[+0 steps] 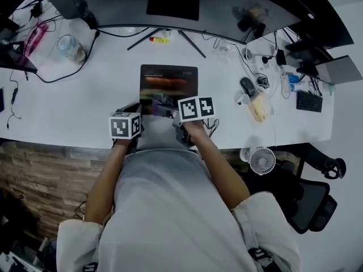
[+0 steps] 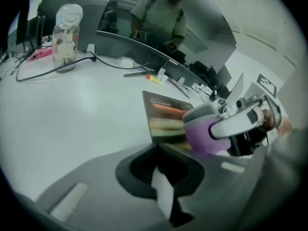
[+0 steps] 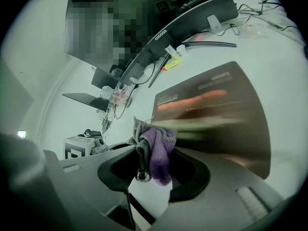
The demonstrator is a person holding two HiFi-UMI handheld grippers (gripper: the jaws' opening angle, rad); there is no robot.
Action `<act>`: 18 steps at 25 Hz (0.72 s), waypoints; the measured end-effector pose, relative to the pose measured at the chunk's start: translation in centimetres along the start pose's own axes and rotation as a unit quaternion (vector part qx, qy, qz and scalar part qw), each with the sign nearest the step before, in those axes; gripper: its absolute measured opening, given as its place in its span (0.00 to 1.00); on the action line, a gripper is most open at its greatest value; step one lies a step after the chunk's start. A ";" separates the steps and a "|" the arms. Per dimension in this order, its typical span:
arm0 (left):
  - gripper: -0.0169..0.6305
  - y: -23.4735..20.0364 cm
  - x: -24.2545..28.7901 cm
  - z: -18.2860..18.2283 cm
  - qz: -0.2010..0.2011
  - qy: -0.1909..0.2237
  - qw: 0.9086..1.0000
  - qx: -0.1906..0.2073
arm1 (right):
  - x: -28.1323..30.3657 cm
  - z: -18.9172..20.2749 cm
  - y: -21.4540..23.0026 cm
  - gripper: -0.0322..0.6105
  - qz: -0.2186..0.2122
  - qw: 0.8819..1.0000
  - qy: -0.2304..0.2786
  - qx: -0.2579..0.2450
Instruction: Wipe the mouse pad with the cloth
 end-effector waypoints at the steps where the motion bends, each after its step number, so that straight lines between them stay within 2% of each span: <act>1: 0.03 0.0 0.0 0.0 0.001 0.000 1.000 -0.001 | 0.5 0.1 -0.4 0.33 0.002 1.000 -0.003 -0.002; 12: 0.03 0.1 -0.1 0.0 -0.007 0.000 1.000 0.013 | 3.4 1.0 -2.6 0.33 0.046 0.998 -0.023 -0.024; 18: 0.03 0.2 0.0 0.1 -0.007 -0.001 1.000 0.012 | 3.5 1.0 -2.0 0.33 0.035 0.999 -0.023 -0.006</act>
Point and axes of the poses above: the fingertips, and each gripper's own axes: x forward along the fingers, y to its right, z out of its underside, the point moved 10 cm from there along -x, backward along the fingers, and after that the axes turned 3 degrees about z, right-handed, at the moved point
